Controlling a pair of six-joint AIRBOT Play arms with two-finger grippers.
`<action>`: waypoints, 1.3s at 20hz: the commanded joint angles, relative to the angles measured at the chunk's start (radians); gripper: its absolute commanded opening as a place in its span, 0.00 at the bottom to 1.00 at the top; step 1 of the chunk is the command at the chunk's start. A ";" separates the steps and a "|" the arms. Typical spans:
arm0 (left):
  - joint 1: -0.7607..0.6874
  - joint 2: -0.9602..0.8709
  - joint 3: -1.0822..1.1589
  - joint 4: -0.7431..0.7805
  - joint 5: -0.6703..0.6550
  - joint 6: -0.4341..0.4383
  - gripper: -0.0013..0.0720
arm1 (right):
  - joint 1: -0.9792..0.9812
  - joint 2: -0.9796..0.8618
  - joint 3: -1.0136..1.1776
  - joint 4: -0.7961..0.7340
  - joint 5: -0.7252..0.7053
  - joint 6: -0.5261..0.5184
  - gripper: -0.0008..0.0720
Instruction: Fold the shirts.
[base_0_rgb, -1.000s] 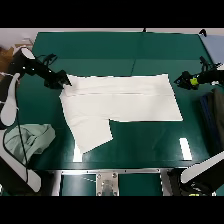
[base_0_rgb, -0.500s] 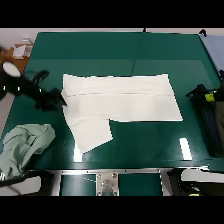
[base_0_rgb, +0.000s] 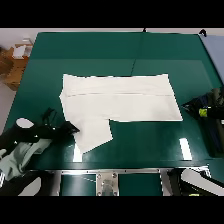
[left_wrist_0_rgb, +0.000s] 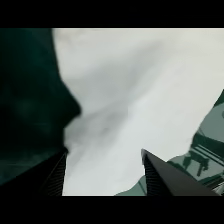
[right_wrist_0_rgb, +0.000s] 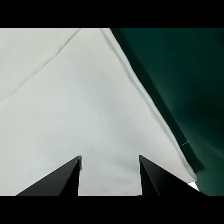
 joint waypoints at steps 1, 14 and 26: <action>-0.102 -0.058 -0.050 -0.181 0.147 0.077 0.73 | -0.001 0.010 -0.021 0.029 -0.010 0.050 0.61; -0.109 -0.063 0.009 -0.180 0.024 0.190 0.05 | -0.177 0.037 -0.286 0.080 0.002 0.108 0.55; -0.109 -0.063 0.061 -0.109 -0.055 0.155 0.05 | -0.001 -0.084 -0.125 0.119 -0.128 0.017 0.03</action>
